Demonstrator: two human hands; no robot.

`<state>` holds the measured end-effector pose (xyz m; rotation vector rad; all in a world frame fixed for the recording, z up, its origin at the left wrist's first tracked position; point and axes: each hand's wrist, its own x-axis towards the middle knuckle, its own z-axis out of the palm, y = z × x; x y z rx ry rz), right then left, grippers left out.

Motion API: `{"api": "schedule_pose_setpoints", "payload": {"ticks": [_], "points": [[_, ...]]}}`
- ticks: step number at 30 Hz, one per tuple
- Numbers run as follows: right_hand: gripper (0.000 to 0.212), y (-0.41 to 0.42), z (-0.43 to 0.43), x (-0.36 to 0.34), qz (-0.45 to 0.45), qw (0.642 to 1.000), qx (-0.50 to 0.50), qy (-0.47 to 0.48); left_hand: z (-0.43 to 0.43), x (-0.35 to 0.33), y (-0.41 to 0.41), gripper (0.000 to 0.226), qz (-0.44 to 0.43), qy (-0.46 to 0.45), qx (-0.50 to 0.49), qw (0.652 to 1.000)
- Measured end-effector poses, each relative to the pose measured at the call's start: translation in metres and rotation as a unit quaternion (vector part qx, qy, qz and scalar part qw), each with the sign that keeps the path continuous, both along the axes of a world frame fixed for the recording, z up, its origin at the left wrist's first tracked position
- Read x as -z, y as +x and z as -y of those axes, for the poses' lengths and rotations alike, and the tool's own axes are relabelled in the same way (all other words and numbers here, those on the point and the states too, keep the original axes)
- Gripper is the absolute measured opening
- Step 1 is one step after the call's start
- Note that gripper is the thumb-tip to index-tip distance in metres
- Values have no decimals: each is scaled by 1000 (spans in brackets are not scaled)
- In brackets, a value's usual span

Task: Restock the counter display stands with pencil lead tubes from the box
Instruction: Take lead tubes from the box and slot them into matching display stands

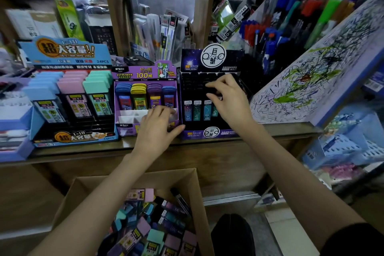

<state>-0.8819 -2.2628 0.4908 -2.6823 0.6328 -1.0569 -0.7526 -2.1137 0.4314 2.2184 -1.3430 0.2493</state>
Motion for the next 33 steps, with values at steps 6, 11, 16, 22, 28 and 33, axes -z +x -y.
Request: {"api": "schedule_pose_setpoints", "payload": {"ticks": [6, 11, 16, 22, 28, 33], "points": [[23, -30, -32, 19, -1, 996, -66, 56, -61, 3, -22, 35, -58, -44, 46, 996], [18, -54, -78, 92, -110, 965, -121, 206, -121, 70, -31, 31, -174, 41, 67, 982], [20, -50, -119, 184, -261, 881, -111, 379, -170, 150, -23, 31, -270, 132, -1, 954], [25, -46, -155, 272, -370, 816, -61, 440, -213, 212, -18, 45, -357, 214, -64, 907], [31, -35, -175, 305, -357, 810, -53, 462, -208, 235, -15, 71, -342, 273, -46, 898], [35, -15, -189, 312, -343, 818, -69, 456, -204, 247, -13, 71, -268, 337, -17, 902]]}}
